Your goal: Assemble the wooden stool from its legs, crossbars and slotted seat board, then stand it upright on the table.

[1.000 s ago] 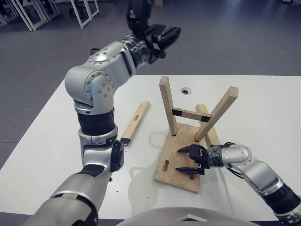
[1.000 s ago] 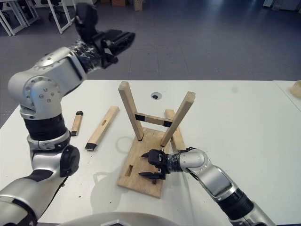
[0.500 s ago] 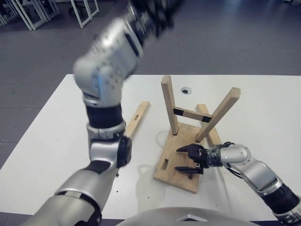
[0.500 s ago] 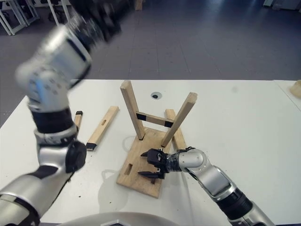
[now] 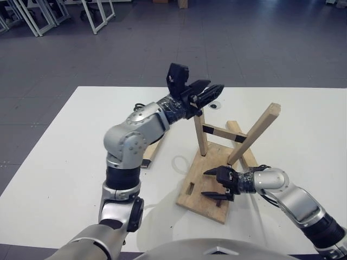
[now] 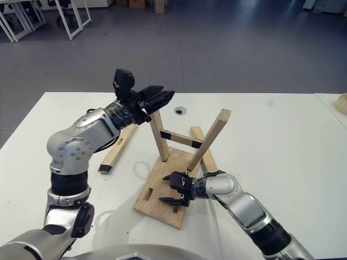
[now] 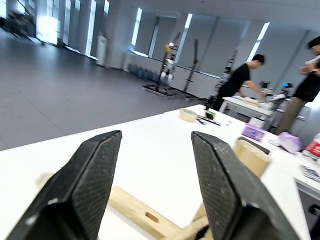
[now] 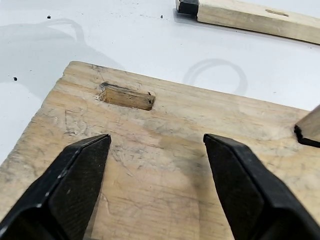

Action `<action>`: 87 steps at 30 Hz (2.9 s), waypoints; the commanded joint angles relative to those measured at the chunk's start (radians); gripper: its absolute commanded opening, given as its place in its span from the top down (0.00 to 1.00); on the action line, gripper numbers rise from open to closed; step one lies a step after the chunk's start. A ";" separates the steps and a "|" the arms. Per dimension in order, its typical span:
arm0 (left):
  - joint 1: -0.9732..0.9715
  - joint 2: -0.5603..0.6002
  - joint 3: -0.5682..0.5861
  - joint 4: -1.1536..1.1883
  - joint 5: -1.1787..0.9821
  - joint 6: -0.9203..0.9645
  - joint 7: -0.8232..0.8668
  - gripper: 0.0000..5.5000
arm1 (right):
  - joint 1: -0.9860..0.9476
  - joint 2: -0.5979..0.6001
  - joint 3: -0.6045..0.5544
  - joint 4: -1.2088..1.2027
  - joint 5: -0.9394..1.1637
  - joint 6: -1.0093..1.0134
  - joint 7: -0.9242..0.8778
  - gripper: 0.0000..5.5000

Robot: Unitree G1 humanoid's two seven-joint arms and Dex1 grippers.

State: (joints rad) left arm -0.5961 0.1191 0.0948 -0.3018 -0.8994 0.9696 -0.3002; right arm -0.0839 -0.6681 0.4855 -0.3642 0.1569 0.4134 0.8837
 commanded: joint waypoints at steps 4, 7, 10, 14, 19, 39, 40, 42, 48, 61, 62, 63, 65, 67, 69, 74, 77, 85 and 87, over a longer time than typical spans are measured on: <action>-0.275 0.089 0.266 -0.090 -0.553 -0.062 0.207 0.53 | -0.025 -0.081 0.018 0.083 -0.018 0.011 0.119 0.38; -0.183 0.192 0.295 -0.114 -0.586 -0.064 0.221 0.53 | -0.091 -0.130 -0.081 0.067 0.074 0.027 0.219 0.38; 0.006 0.271 0.320 -0.174 -0.574 -0.062 0.270 0.53 | -0.037 -0.237 -0.288 -0.097 0.268 0.156 0.273 0.38; 0.282 0.325 0.396 -0.272 -0.570 -0.096 0.357 0.53 | 0.076 -0.310 -0.545 -0.195 0.404 0.291 0.229 0.38; 0.482 0.400 0.412 -0.176 -0.343 -0.120 0.436 0.53 | 0.174 -0.269 -0.576 -0.175 0.318 0.308 0.061 0.38; 0.556 0.299 0.038 0.513 0.516 -0.509 0.217 0.35 | 0.123 0.073 -0.476 -0.426 0.408 0.599 -0.427 0.22; 0.554 0.296 0.037 0.546 0.531 -0.523 0.205 0.35 | 0.118 0.072 -0.475 -0.425 0.412 0.602 -0.428 0.22; 0.536 0.289 0.026 0.610 0.560 -0.546 0.179 0.35 | 0.110 0.075 -0.473 -0.426 0.415 0.609 -0.432 0.22; 0.459 0.259 0.000 0.714 0.599 -0.559 0.098 0.42 | 0.080 0.108 -0.463 -0.417 0.420 0.625 -0.474 0.22; 0.543 0.242 0.050 0.752 0.633 -0.548 0.091 0.76 | 0.017 0.166 -0.476 -0.427 0.449 0.680 -0.553 0.22; 0.557 0.231 0.057 0.732 0.632 -0.566 0.098 0.76 | 0.016 0.172 -0.479 -0.428 0.458 0.688 -0.556 0.22; 0.574 0.214 0.067 0.697 0.628 -0.592 0.109 0.76 | 0.015 0.176 -0.482 -0.428 0.467 0.696 -0.558 0.22; 0.661 0.151 0.099 0.491 0.618 -0.686 0.165 0.76 | 0.023 0.185 -0.504 -0.423 0.495 0.717 -0.559 0.22; 0.766 0.095 0.106 0.219 0.656 -0.782 0.243 0.76 | 0.025 0.238 -0.561 -0.413 0.565 0.768 -0.580 0.22; 0.857 0.063 0.062 -0.024 0.704 -0.837 0.265 0.76 | 0.004 0.329 -0.636 -0.400 0.682 0.829 -0.623 0.22; 1.030 0.040 -0.088 -0.348 0.856 -0.911 0.264 0.76 | -0.113 0.510 -0.728 -0.291 1.011 0.898 -0.798 0.22; 1.110 0.035 -0.158 -0.441 0.905 -0.939 0.251 0.76 | -0.184 0.537 -0.717 -0.205 1.185 0.883 -0.929 0.22; 1.126 0.099 -0.260 -0.493 0.952 -1.054 0.148 0.76 | -0.249 0.444 -0.574 -0.112 1.564 0.747 -1.159 0.22; 1.120 0.107 -0.265 -0.488 0.944 -1.063 0.129 0.76 | -0.264 0.412 -0.536 -0.103 1.618 0.705 -1.186 0.22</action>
State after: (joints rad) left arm 0.5364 0.2098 -0.1612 -0.7817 0.0459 -0.0829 -0.1486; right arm -0.3106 -0.2238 -0.0840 -0.4756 1.7217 1.1574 -0.2695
